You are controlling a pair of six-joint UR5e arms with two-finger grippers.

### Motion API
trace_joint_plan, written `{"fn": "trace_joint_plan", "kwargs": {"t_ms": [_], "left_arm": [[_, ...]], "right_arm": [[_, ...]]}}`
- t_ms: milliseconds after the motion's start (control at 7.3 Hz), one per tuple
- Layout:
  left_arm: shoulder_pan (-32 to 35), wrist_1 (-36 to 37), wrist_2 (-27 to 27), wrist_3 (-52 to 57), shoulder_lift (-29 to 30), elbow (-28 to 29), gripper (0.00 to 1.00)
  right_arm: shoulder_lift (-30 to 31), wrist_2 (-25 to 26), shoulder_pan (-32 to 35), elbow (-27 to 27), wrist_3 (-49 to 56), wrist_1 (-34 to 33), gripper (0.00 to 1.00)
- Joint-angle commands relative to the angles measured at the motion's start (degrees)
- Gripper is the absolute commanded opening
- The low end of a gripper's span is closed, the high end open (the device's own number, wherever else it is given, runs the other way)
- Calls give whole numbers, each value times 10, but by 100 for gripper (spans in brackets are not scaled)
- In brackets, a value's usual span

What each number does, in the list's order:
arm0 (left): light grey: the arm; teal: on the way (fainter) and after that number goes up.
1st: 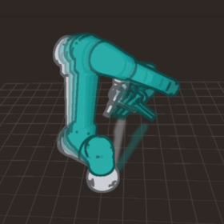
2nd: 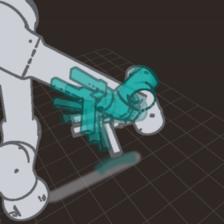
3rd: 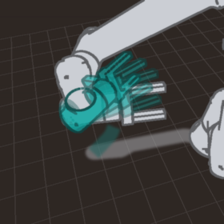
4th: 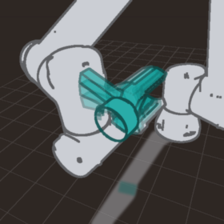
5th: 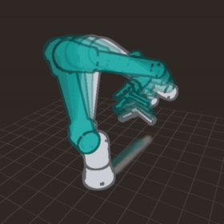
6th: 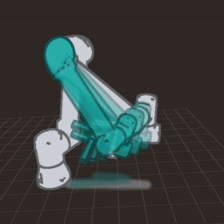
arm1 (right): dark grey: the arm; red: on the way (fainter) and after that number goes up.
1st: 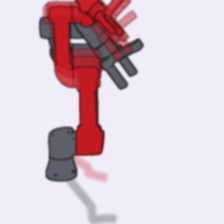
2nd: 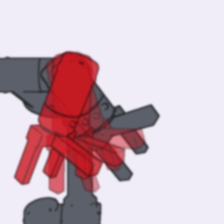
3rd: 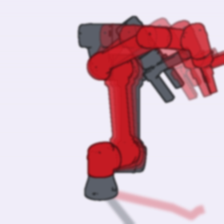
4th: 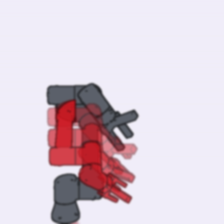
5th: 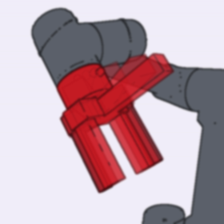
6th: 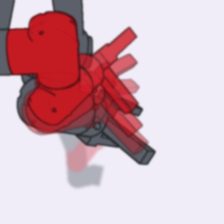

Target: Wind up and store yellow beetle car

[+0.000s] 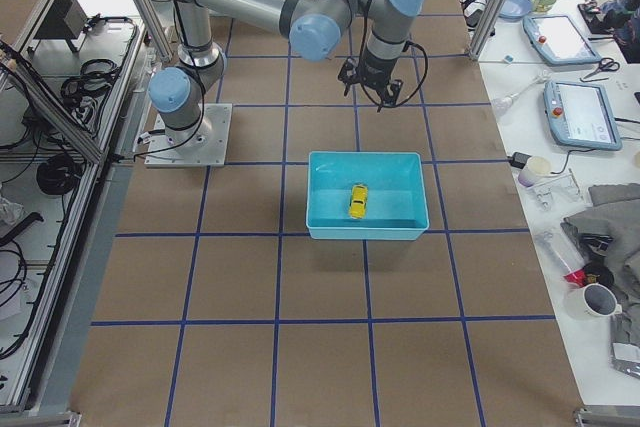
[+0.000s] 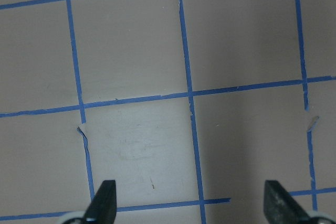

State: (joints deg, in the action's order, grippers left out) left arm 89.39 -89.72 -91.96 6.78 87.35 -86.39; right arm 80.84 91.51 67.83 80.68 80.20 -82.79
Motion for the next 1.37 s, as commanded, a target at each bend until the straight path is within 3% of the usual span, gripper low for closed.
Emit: {"fn": "trace_joint_plan", "kwargs": {"t_ms": [0, 274, 548, 959, 1233], "left_arm": [[-1, 0, 5, -6, 3, 2, 100], [-1, 0, 6, -10, 3, 3, 100], [-4, 0, 6, -10, 2, 0, 100], [-4, 0, 6, -5, 1, -1, 100], [-5, 0, 6, 0, -1, 0, 100]], "right_arm": [[41, -10, 110, -3, -311, 15, 100], [48, -6, 205, -4, -534, 9, 100], [48, -12, 252, -6, -708, -11, 100], [50, -11, 256, -1, -741, -85, 100], [52, -5, 256, 1, -789, -83, 100]]}}
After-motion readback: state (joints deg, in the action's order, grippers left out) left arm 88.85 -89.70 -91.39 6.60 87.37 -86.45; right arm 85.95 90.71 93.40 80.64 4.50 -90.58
